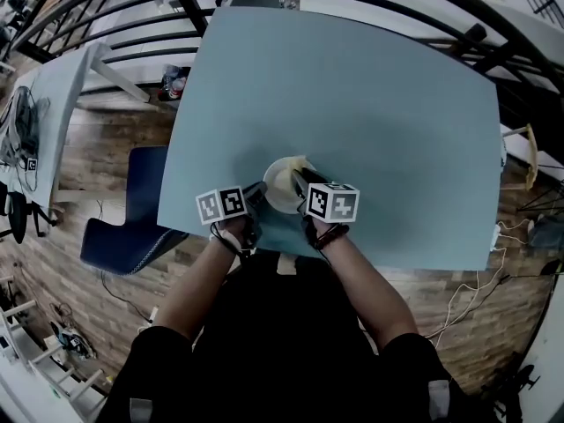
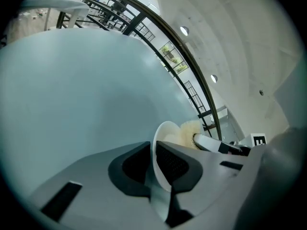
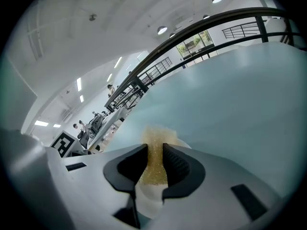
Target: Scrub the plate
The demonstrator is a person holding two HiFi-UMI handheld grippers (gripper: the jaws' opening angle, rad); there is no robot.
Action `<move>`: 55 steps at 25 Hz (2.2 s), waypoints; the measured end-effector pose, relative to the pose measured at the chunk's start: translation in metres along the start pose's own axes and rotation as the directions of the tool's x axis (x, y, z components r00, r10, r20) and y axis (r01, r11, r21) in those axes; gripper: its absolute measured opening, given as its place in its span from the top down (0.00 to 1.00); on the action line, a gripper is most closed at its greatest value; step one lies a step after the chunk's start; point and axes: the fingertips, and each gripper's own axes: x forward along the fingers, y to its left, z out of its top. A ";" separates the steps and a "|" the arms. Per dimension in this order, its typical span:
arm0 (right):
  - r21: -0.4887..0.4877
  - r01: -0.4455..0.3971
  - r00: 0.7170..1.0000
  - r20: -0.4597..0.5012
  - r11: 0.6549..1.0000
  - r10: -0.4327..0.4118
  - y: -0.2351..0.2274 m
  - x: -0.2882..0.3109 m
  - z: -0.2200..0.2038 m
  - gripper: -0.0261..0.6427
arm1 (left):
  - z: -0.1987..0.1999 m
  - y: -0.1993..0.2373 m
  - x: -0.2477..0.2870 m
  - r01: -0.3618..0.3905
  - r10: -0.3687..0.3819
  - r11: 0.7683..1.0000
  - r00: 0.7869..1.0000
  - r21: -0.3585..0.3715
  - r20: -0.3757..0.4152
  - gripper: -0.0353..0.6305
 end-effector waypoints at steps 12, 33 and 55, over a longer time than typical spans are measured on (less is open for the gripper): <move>0.125 0.081 0.991 0.094 0.989 -0.093 -0.062 -0.070 0.003 0.81 | -0.003 -0.006 0.004 0.001 -0.001 1.000 1.000 -0.005 0.010 0.88; -0.020 -0.034 0.998 -0.055 0.999 0.033 0.052 0.036 -0.006 0.81 | -0.010 -0.011 0.006 0.076 -0.064 0.992 0.991 0.098 -0.121 0.88; 0.077 0.040 0.999 0.009 0.996 -0.041 -0.025 -0.028 -0.009 0.81 | -0.010 -0.008 0.005 0.045 -0.043 0.998 0.997 0.039 -0.059 0.88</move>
